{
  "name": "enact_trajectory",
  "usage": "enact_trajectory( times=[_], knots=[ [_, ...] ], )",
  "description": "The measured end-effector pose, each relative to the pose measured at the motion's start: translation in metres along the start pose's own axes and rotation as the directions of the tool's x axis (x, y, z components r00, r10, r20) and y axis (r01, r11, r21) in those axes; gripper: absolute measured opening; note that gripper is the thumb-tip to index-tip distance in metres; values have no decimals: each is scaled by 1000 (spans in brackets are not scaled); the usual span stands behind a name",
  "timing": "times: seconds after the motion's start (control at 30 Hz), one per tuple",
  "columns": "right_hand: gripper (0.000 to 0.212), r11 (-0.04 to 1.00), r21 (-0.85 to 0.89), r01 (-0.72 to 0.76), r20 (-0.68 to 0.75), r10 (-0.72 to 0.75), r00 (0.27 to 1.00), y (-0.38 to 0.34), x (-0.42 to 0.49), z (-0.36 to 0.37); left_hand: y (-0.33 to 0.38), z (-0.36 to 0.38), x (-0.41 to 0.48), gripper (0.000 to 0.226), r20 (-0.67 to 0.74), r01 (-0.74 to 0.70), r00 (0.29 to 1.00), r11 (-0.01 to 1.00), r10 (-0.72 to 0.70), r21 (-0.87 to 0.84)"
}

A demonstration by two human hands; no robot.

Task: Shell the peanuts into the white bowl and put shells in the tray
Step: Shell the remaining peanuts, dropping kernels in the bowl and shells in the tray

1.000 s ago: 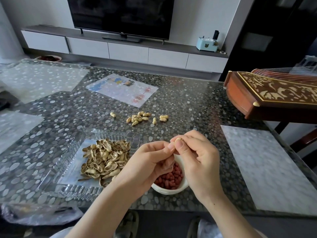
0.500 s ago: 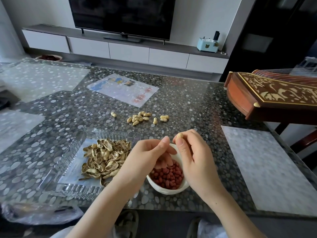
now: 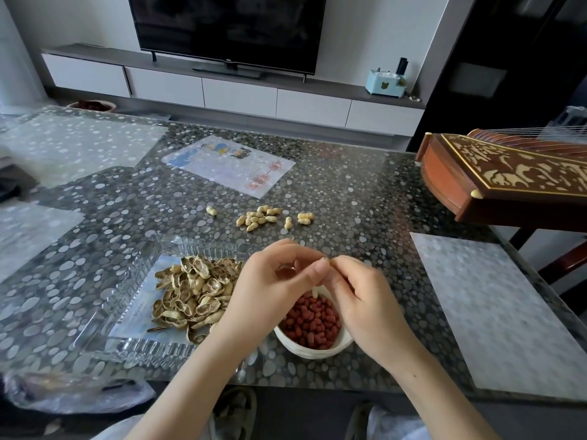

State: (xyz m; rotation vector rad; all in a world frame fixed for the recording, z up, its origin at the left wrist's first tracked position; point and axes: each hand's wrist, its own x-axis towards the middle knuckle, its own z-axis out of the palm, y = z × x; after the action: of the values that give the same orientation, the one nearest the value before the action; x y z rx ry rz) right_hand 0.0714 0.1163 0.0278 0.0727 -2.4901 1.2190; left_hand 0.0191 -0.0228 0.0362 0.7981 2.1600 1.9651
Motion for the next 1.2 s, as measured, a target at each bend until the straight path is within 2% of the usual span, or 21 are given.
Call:
enact_trajectory(
  times=[0.17, 0.3, 0.37, 0.43, 0.53, 0.67, 0.73, 0.8, 0.87, 0.9, 1.03, 1.2],
  knots=[
    [32, 981, 116, -155, 215, 128, 968, -8, -5, -5, 0, 0, 0, 25, 23, 141, 990, 969, -139, -203],
    [26, 978, 146, -148, 175, 121, 977, -17, -8, -2, -1, 2, 3, 16, 92, 294, 955, 868, -281, -401],
    [27, 987, 106, -117, 143, 101, 985, -15, -8, -3, -2, 3, 5, 15, 139, 356, 934, 819, -329, -451],
    [28, 995, 46, -90, 152, 82, 985, -11, -8, -7, -3, 3, 6, 21, 198, 392, 919, 832, -340, -393],
    [25, 996, 22, -89, 239, 81, 968, -4, -8, -15, -5, 3, 6, 30, 279, 381, 907, 895, -314, -233],
    [30, 989, 101, -111, 315, 74, 946, -6, -8, -23, -4, 2, 5, 27, 350, 393, 891, 879, -291, -269],
    [39, 986, 118, -120, 273, 83, 958, -8, -8, -22, -2, 5, 4, 27, 312, 352, 911, 902, -269, -249],
    [40, 989, 93, -119, 197, 99, 975, -6, -9, -16, -2, 13, 1, 30, 169, 204, 966, 978, -196, -30],
    [39, 988, 84, -132, 99, 124, 987, -3, -10, -7, -4, 25, -2, 34, 9, 60, 998, 977, -63, 203],
    [39, 983, 105, -152, 51, 148, 988, -2, -11, -3, -4, 29, -3, 34, -49, 24, 999, 970, -12, 241],
    [41, 956, 181, -229, -50, 241, 969, -7, -13, 8, -10, 44, -6, 34, -156, -19, 986, 963, 63, 270],
    [42, 919, 243, -310, -55, 333, 941, -12, -11, 11, -11, 44, -6, 35, -191, -1, 980, 963, 54, 269]
  ],
)
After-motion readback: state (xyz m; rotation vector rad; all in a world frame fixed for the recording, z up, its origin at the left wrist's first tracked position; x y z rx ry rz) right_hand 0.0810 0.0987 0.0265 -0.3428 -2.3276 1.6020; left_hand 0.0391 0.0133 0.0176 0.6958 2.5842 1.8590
